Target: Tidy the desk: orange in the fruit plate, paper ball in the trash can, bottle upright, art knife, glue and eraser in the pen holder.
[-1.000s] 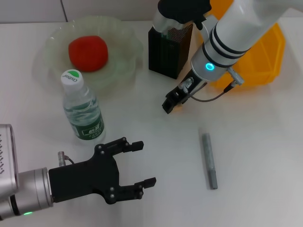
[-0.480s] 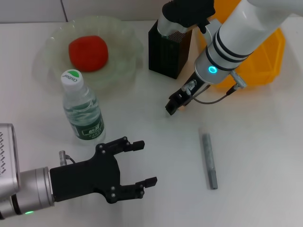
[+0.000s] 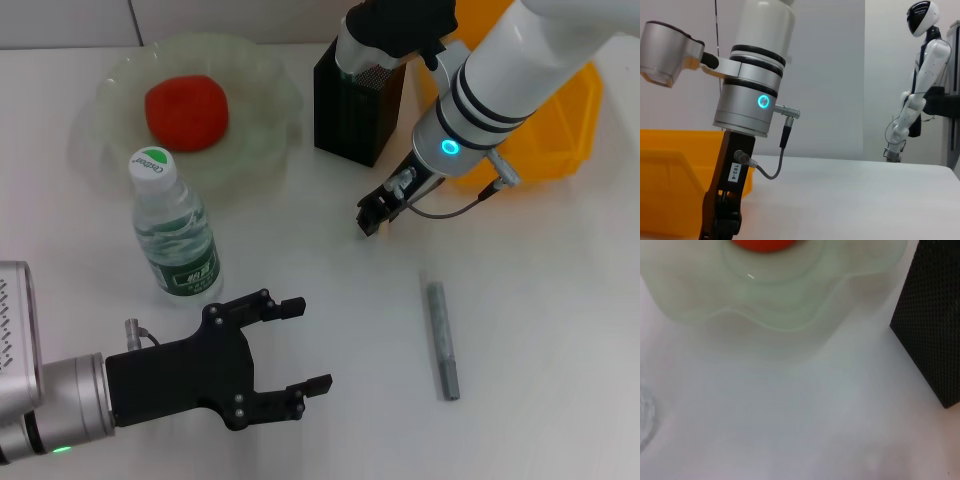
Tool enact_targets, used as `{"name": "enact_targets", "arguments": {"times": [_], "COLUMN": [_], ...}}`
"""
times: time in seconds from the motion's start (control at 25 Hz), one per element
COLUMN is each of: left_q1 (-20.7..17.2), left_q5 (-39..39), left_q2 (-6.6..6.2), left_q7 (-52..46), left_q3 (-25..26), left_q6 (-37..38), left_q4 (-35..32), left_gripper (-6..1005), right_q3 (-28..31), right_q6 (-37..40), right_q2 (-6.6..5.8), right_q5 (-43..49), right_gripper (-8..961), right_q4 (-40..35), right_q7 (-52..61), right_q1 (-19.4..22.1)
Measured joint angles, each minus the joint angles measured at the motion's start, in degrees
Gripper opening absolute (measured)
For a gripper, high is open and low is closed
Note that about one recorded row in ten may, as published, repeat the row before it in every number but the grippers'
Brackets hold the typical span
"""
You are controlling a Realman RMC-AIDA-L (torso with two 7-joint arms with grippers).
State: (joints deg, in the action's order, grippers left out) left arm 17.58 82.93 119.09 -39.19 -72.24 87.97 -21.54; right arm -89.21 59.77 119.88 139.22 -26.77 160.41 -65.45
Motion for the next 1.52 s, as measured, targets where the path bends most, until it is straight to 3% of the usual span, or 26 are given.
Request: {"name": "enact_targets", "arguments": {"times": [0.28,0.4,0.6,0.76,0.8,0.88,1.08,1.28,1.52], "left_q1": [-0.13,-0.14,-0.07,-0.01,0.00,0.05,0.31,0.65,1.07], "left_q5": [0.02,-0.01,-0.07,-0.11,-0.11,-0.12,-0.15,-0.15,-0.14], "left_q2": [0.00,0.00,0.00,0.00,0.00,0.00,0.00,0.00,0.00], "left_q7": [0.00,0.00,0.00,0.00,0.00,0.00,0.00,0.00,-0.16], "left_q3": [0.00,0.00,0.00,0.00,0.00,0.00,0.00,-0.24,-0.55], "left_q6": [0.00,0.01,0.01,0.00,0.01,0.00,0.00,0.03,-0.18], "left_q4": [0.01,0.01,0.01,0.01,0.01,0.01,0.01,0.01,0.01], "left_gripper": [813,813,813,813,813,813,813,813,813], "right_q3": [-0.04,-0.05,1.72,10.43,10.43,14.35,21.24,24.71,24.65], "right_q6": [0.28,0.73,6.21,15.70,15.70,20.67,23.85,19.20,13.28], "right_q2": [-0.03,-0.19,-0.65,-0.59,-0.59,-0.72,-1.05,-1.83,-1.80], "right_q5": [0.48,0.54,2.44,8.82,8.82,9.29,11.07,11.92,11.78], "right_gripper": [244,129,130,141,145,153,172,191,214], "right_q4": [-1.69,-4.32,-14.63,-31.23,-31.23,-39.58,-45.47,-41.28,-35.82], "right_q7": [0.24,0.42,0.98,1.56,1.56,1.54,-0.50,-4.55,-8.12], "right_q1": [0.79,2.35,6.67,11.24,11.24,12.45,11.95,9.89,9.11]}}
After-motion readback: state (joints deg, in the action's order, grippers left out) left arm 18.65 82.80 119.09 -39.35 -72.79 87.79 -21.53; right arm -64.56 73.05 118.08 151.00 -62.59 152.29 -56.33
